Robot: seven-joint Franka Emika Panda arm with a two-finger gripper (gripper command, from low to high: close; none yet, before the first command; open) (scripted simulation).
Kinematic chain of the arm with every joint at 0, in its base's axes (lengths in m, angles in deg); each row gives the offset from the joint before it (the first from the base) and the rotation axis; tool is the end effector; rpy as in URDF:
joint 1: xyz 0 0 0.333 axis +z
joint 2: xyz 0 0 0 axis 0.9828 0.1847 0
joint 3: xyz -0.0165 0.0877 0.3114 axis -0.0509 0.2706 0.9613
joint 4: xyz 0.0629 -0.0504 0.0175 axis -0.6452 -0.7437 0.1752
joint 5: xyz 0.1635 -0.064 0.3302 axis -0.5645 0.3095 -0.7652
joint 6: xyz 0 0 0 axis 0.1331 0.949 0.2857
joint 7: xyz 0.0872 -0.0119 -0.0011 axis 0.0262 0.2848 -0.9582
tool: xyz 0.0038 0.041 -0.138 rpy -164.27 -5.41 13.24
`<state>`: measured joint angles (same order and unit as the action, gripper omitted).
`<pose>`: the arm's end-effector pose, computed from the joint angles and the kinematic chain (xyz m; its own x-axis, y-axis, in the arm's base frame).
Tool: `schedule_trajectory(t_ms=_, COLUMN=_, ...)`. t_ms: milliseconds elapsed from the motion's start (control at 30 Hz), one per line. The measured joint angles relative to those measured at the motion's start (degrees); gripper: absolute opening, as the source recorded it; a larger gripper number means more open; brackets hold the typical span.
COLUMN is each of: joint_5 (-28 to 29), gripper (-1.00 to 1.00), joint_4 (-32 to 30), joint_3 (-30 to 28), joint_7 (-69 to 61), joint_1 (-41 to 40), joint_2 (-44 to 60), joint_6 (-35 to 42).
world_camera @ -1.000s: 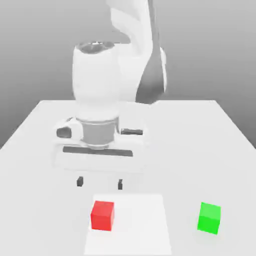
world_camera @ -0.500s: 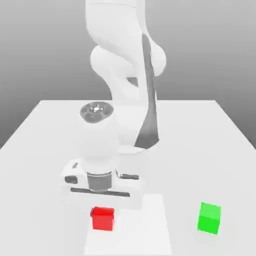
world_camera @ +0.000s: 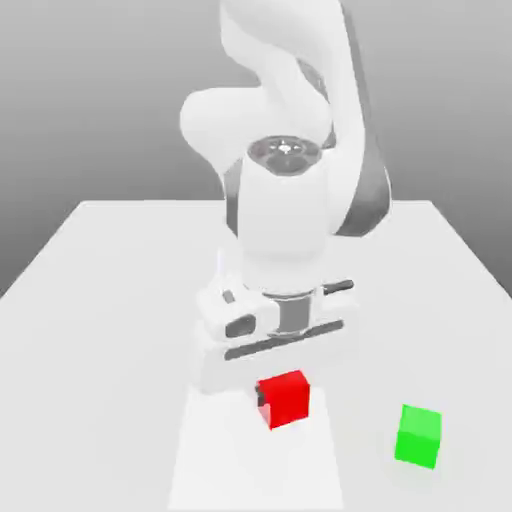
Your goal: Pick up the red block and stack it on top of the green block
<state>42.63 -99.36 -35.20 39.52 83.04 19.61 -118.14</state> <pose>0.4182 0.0595 0.2136 0.9871 -0.1603 -0.0012 -0.1603 -0.9871 -0.0005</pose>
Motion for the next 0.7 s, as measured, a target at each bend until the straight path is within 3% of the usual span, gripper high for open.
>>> schedule_trajectory(t_ms=400, joint_5=0.82, gripper=-1.00, joint_4=3.76, joint_3=7.68, joint_7=-29.55, joint_1=10.45, joint_2=-0.34, joint_6=4.21)
schedule_trajectory(t_ms=567, joint_5=4.79, gripper=-1.00, joint_4=4.59, joint_3=6.94, joint_7=-30.43, joint_1=11.80, joint_2=7.06, joint_6=-2.14)
schedule_trajectory(t_ms=600, joint_5=5.82, gripper=1.00, joint_4=4.70, joint_3=6.21, joint_7=-29.73, joint_1=12.33, joint_2=9.05, joint_6=-3.99)
schedule_trajectory(t_ms=700, joint_5=5.82, gripper=1.00, joint_4=4.70, joint_3=6.21, joint_7=-29.73, joint_1=12.33, joint_2=9.05, joint_6=-3.99)
